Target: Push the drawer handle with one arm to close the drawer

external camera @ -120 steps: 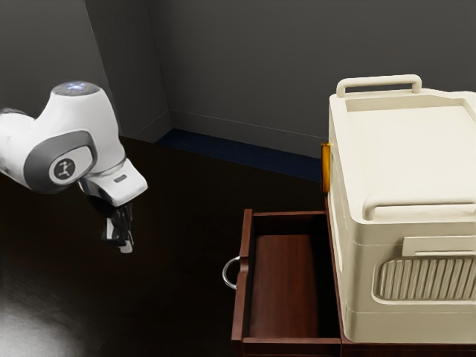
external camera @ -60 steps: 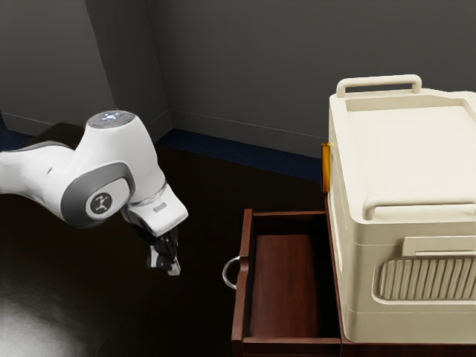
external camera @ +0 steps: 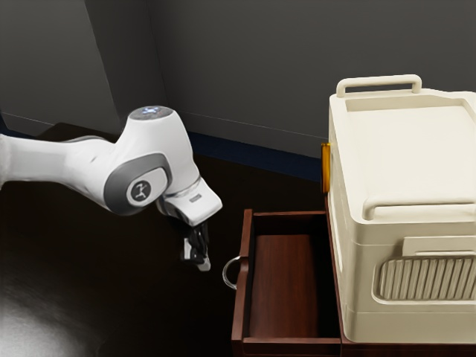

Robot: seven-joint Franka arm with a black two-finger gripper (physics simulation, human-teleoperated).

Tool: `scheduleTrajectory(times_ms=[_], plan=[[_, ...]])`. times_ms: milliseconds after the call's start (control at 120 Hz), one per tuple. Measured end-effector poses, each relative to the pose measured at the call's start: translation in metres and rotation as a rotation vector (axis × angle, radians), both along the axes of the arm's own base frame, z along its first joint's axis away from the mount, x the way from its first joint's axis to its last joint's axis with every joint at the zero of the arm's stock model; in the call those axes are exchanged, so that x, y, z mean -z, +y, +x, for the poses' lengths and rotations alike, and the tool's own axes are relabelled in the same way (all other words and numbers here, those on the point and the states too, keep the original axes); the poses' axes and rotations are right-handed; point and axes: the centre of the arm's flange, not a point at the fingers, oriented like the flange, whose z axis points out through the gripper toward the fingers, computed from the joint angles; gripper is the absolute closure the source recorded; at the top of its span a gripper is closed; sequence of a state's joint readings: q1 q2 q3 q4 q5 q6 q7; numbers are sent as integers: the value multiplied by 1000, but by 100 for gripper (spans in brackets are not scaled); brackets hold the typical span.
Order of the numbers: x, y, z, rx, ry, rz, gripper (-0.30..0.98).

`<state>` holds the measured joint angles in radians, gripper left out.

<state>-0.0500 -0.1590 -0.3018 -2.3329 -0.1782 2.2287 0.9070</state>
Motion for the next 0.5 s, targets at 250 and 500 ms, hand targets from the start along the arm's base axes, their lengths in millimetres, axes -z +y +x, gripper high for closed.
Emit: scheduleTrajectory(times_ms=[250, 500], plan=[[4, -25, -10, 40, 6, 12, 79], [8, -34, -10, 39, 14, 12, 79]])
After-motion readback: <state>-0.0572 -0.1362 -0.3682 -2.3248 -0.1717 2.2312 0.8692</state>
